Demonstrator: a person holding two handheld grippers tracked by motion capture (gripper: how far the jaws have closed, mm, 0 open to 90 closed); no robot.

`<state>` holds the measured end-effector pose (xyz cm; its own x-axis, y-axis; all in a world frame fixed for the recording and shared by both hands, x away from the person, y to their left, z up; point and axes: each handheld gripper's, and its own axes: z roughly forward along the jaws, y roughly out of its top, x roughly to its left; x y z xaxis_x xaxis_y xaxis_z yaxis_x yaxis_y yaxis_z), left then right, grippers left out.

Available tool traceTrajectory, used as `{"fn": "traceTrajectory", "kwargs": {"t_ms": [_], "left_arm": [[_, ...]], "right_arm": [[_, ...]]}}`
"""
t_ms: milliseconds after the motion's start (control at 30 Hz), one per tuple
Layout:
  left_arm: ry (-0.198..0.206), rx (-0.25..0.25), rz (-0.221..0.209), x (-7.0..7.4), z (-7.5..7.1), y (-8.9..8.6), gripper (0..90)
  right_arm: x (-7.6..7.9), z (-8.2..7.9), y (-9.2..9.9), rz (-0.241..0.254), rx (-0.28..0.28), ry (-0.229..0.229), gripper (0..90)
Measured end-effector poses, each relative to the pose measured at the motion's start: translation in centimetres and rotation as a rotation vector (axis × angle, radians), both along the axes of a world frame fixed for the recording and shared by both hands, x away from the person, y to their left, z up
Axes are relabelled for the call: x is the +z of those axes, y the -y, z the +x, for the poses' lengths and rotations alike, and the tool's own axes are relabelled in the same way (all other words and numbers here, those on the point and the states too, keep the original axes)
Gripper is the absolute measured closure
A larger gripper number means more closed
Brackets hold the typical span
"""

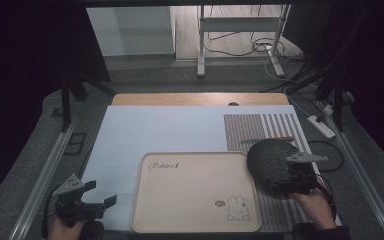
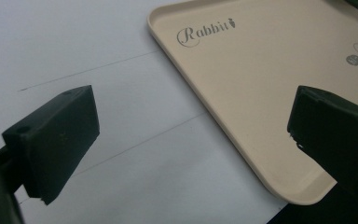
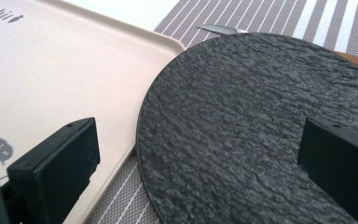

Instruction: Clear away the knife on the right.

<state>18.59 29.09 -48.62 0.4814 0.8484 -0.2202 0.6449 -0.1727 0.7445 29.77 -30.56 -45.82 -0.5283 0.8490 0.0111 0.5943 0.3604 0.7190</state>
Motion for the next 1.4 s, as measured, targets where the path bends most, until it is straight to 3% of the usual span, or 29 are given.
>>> {"fn": "traceTrajectory", "kwargs": {"t_ms": [567, 933, 1400], "left_arm": [[-0.003, 0.000, -0.012, 0.0, 0.1, -0.2, 2.1], [-0.005, 0.003, -0.018, 0.0, 0.0, -0.2, 2.1], [-0.004, 0.005, -0.021, 0.0, 0.1, -0.3, 2.1]], "right_arm": [[-0.4, 3.1, -0.3, -0.027, 0.006, -0.012, 0.0], [-0.5, 5.4, 0.1, 0.017, -0.005, -0.024, 0.0], [-1.1, 7.9, -0.1, 0.008, -0.013, -0.038, 0.0]]}}
